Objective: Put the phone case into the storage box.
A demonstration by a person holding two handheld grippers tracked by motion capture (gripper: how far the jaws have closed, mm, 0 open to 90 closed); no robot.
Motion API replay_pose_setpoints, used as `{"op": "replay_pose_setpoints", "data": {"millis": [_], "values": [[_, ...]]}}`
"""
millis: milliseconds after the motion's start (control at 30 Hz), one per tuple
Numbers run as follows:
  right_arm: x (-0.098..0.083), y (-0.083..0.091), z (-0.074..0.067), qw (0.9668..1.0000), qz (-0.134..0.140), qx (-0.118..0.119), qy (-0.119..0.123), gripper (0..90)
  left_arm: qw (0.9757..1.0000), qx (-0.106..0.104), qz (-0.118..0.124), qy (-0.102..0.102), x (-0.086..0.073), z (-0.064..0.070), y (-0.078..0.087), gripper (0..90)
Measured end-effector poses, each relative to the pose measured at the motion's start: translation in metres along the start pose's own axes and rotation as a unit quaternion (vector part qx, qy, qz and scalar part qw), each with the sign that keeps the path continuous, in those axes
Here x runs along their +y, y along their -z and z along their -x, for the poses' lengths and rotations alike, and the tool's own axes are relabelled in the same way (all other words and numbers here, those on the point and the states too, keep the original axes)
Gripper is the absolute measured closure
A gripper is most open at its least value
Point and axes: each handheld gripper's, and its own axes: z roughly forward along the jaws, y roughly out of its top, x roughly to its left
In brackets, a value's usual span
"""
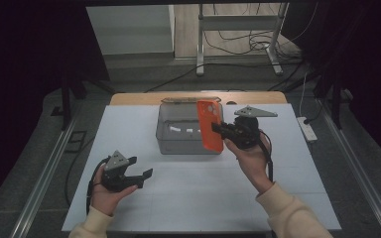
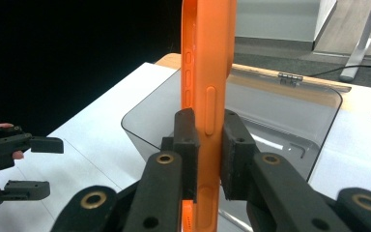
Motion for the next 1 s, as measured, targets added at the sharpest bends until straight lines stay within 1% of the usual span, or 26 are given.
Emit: {"op": "replay_pose_setpoints", "data": {"millis": [367,500,600,733,1000], "values": [[0.004,-0.003,0.001,1.0000,0.000,-0.004,-0.003,79.2,1.0000,-0.005,-0.001,-0.002,0.000,0.001,-0.001,22.8],[0.007,-0.003,0.004,1.0000,0.001,-0.006,-0.008,79.2,1.0000,-0.005,-0.002,-0.004,0.000,0.000,-0.002,22.9],[0.013,-0.005,0.010,0.9998,0.005,-0.011,-0.013,79.2,1.0000,-0.005,-0.003,-0.005,0.000,0.001,-0.002,22.9],[0.018,-0.006,0.014,0.9997,0.006,-0.016,-0.019,79.2,1.0000,-0.005,-0.004,-0.005,0.000,0.001,-0.002,22.8],[0.025,-0.009,0.017,0.9995,0.008,-0.024,-0.018,79.2,1.0000,-0.005,-0.005,-0.006,0.000,0.001,-0.002,23.0]]}}
